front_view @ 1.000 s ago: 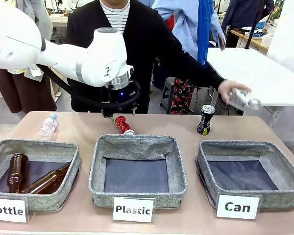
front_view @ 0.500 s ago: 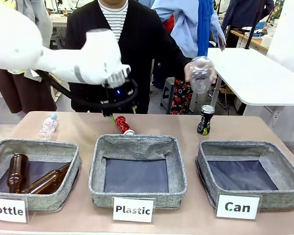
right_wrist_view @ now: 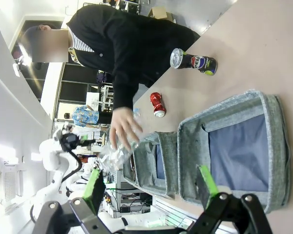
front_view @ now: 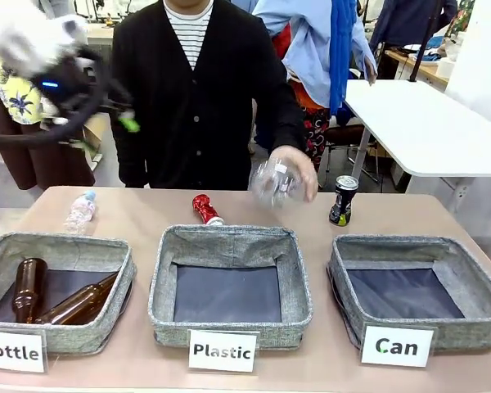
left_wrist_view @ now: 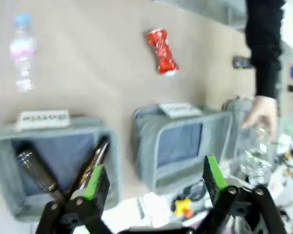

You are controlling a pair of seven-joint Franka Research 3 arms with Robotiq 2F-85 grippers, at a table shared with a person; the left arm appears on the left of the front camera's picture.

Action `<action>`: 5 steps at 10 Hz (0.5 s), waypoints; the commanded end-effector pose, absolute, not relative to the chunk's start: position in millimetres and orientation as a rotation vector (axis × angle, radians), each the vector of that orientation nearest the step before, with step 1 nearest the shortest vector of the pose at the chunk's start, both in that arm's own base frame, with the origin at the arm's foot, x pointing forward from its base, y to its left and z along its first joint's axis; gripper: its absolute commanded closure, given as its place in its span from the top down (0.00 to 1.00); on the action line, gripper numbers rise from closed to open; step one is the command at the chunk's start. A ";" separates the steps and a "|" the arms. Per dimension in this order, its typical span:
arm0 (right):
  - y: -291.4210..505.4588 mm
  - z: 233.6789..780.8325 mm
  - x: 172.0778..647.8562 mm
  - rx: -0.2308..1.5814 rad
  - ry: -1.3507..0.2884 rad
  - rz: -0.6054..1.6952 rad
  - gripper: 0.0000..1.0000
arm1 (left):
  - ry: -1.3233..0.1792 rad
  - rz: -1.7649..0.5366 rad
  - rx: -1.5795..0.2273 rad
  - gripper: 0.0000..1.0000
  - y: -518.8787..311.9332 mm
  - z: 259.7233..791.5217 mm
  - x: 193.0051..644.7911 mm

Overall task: Sort the can waste into the basket.
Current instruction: Pick up the can waste from the table and place it in the right Fabric basket.

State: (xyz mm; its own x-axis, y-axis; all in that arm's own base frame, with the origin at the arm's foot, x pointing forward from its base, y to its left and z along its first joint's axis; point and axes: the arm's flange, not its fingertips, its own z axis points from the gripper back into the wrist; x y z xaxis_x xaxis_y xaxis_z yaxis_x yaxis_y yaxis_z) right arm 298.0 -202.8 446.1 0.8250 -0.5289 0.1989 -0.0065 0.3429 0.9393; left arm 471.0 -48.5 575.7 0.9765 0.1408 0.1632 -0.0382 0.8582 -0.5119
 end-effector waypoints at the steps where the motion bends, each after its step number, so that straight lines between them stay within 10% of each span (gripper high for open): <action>1: -203.1 447.1 299.6 1.196 -0.547 -0.353 1.00 | -0.197 0.009 -0.614 1.00 42.4 570.2 431.5; 5: -203.1 447.1 299.6 1.196 -0.547 -0.353 1.00 | -0.341 -0.152 -0.977 1.00 156.7 542.0 359.5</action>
State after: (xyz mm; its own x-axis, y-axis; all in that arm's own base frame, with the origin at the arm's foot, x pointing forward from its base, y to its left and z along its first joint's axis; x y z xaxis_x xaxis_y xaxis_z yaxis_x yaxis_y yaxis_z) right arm 298.1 -203.1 446.0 0.8252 -0.5289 0.1983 -0.0060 0.3429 0.9394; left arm 353.2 163.6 552.1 0.9381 0.0514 0.3424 0.2387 0.6204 -0.7471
